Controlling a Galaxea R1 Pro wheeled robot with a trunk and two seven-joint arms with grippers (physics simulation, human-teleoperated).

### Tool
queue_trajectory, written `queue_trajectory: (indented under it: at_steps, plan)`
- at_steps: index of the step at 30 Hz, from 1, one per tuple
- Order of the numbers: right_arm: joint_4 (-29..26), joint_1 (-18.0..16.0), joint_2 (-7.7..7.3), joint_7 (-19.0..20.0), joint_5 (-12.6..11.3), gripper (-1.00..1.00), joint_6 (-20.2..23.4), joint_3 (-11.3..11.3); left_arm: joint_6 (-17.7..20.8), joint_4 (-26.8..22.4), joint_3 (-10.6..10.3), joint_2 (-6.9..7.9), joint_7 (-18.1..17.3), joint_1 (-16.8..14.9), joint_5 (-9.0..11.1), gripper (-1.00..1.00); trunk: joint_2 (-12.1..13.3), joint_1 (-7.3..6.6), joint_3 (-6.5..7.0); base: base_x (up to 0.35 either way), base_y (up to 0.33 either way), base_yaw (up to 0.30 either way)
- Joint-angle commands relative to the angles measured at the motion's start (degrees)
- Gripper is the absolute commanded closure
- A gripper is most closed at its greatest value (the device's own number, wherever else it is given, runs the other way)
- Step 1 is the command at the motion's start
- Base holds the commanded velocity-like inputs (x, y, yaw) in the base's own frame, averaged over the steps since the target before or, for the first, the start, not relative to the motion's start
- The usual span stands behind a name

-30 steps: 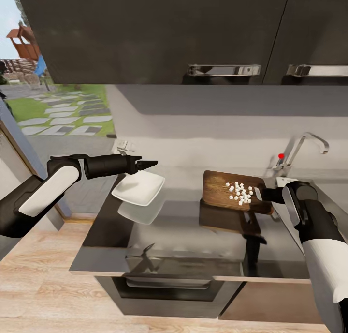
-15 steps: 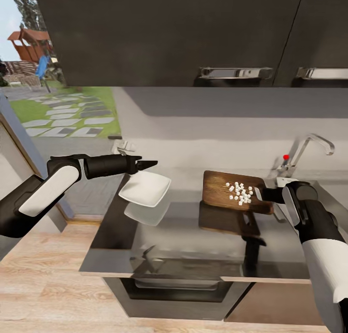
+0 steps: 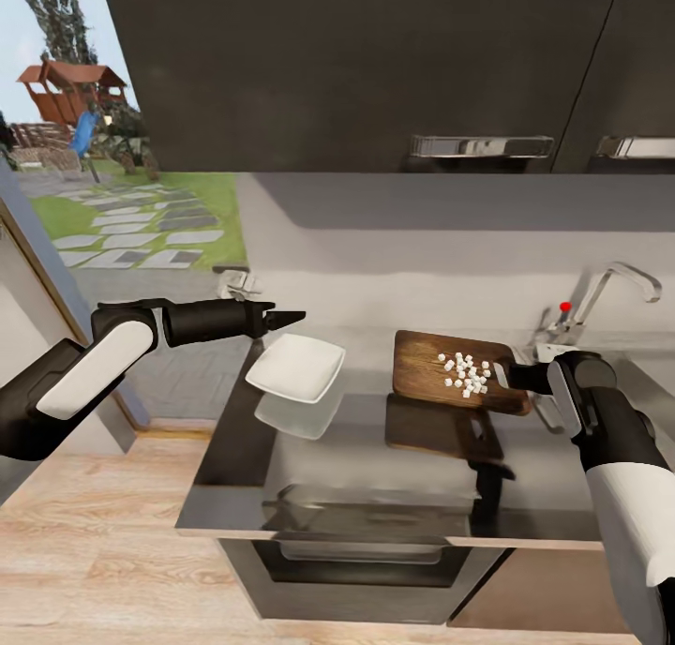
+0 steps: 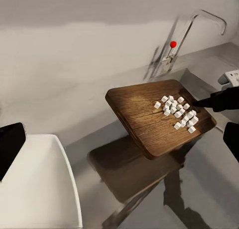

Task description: In the kitchen, take the Vidalia onion out of the sink, dice it on the chopping board with the paring knife, put the diced onion into the bowl on the countertop, then place both the paring knife and the chopping board into the sink.

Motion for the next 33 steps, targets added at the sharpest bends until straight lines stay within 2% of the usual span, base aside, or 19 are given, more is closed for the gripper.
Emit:
queue_trajectory:
  at_steps: [1, 16, 33]
  plan:
    - [-0.05, -0.05, 0.0, -0.26, -0.53, 1.0, 0.23, -0.03, 0.07, 0.0, -0.06, 0.04, -0.17, -0.08, -0.05, -1.0, -0.07, 0.02, -0.05, 0.0, 0.12, 0.0]
    - [-0.07, -0.05, 0.0, -0.26, -0.53, 1.0, 0.23, -0.03, 0.03, 0.0, -0.06, 0.04, -0.17, -0.08, -0.07, -1.0, -0.07, 0.02, 0.53, 0.001, 0.134, 0.0]
    - [-0.05, -0.05, 0.0, -0.26, -0.53, 1.0, 0.23, -0.03, 0.0, 0.0, -0.06, 0.04, -0.17, -0.08, -0.05, -1.0, -0.07, 0.02, 1.17, 0.092, 0.228, 0.0]
